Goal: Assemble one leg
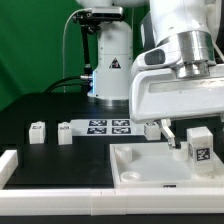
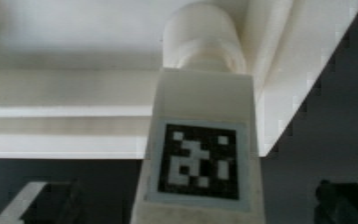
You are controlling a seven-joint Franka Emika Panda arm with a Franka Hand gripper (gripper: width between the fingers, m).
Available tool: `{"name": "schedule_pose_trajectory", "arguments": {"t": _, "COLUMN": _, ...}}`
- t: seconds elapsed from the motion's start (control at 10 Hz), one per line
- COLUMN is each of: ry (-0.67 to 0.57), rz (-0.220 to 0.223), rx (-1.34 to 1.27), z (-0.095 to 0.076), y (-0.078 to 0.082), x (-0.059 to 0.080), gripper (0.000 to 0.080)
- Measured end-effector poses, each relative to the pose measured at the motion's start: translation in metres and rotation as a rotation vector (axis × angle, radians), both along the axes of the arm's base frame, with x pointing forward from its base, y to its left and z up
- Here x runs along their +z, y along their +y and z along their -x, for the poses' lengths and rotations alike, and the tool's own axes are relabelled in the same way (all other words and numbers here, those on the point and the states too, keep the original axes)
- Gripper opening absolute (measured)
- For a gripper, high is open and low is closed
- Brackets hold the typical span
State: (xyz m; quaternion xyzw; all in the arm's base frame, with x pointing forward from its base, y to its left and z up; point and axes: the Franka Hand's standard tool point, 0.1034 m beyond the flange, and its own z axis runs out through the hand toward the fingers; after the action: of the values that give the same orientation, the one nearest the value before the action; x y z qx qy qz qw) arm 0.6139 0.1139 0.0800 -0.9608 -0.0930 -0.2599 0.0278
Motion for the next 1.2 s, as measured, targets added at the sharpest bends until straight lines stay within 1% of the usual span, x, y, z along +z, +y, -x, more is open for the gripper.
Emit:
{"name": "schedule_pose_trajectory", "arguments": {"t": 0.2, "ry": -0.031, "rz": 0.12, "rx": 0.197, "z": -0.007, "y": -0.008, "x": 0.002, "gripper": 0.0649}}
{"name": "schedule_pose_trajectory", "arguments": {"t": 0.3, "ry": -0.035, "rz": 0.132, "rx": 0.208, "z": -0.009, "y": -0.012, "x": 0.002, "gripper": 0.0649}}
{"name": "schedule_pose_trajectory", "arguments": {"t": 0.5, "ry": -0.035, "rz": 0.131, "rx": 0.207, "z": -0.008, "y": -0.012, "x": 0.001, "gripper": 0.0649}}
{"name": "schedule_pose_trajectory", "arguments": {"t": 0.7, "ry": 0.014, "rz": 0.127, "rx": 0.22, "z": -0.006, "y": -0.006, "x": -0.001, "gripper": 0.0649}}
{"name": "schedule_pose_trajectory", "arguments": {"t": 0.8, "ry": 0.007, "rz": 0.127, "rx": 0.218, "z": -0.006, "y": -0.007, "x": 0.0, "gripper": 0.0649}}
{"name": "schedule_pose_trajectory", "arguments": {"t": 0.9, "ry": 0.053, "rz": 0.12, "rx": 0.221, "z": -0.002, "y": -0.004, "x": -0.004, "gripper": 0.0649}}
{"name": "schedule_pose_trajectory", "arguments": {"t": 1.0, "ry": 0.183, "rz": 0.081, "rx": 0.171, "z": 0.003, "y": 0.008, "x": -0.003, "gripper": 0.0649}}
{"name": "schedule_pose_trajectory", "arguments": {"t": 1.1, "ry": 0.332, "rz": 0.067, "rx": 0.124, "z": 0.005, "y": 0.017, "x": 0.002, "gripper": 0.0649}}
{"name": "schedule_pose_trajectory", "arguments": {"t": 1.2, "ry": 0.469, "rz": 0.076, "rx": 0.095, "z": 0.008, "y": 0.02, "x": 0.005, "gripper": 0.0649}}
